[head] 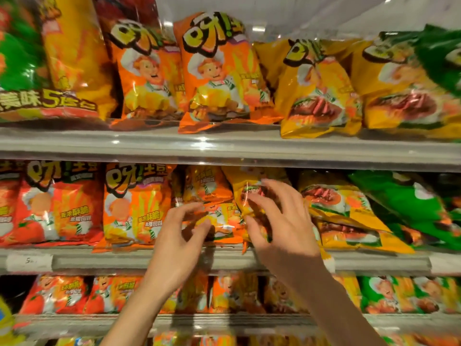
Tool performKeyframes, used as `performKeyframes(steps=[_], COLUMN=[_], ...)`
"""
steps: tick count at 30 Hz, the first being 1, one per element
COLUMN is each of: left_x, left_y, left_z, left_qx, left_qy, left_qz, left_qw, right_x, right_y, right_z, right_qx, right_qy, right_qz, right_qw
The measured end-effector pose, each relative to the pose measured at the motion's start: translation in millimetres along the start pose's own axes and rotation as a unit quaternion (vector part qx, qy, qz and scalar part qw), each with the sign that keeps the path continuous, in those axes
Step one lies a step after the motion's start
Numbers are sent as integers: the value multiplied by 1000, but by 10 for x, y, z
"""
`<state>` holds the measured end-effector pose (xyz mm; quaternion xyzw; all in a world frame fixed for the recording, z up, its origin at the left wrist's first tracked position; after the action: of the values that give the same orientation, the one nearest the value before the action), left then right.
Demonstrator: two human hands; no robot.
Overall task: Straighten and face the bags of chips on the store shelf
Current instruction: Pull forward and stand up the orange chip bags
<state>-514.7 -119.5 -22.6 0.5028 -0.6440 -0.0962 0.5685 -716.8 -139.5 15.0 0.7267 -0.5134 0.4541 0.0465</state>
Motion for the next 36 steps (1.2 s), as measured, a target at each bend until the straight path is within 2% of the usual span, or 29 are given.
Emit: performKeyframes(steps=[3, 5, 8, 15, 21, 27, 36], left_x=[168, 279, 451, 706, 769, 753, 685], left_y=[-72, -134, -204, -285, -354, -296, -58], left_z=[68, 125, 192, 227, 289, 249, 197], left_qx=[71, 103, 124, 165, 202, 226, 285], left_qy=[3, -23, -58, -83, -78, -50, -21], left_qz=[36, 35, 6, -14, 12, 76, 120], left_qw=[997, 994, 991, 983, 976, 970, 951], right_x=[77, 93, 137, 335, 540, 556, 520], right_y=[-19, -37, 12, 142, 279, 309, 301], right_z=[229, 349, 418, 452, 471, 490, 408], right_qx=[-121, -166, -175, -179, -255, -232, -50], right_qy=[-47, -71, -71, -17, -74, -94, -99], right_qz=[-17, -4, 31, 69, 124, 144, 186], right_qw=[991, 984, 982, 981, 956, 957, 976])
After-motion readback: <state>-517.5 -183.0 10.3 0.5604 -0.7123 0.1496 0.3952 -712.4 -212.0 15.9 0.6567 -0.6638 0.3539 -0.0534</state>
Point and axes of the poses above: each hand's wrist, its own x-axis towards the middle knuckle, its own z-axis out of the palm, y = z × x, the point moved 4 cm from there along x, towards the middle knuckle, and after that the axes turned 14 degrees about z, right-handed, at the moved point
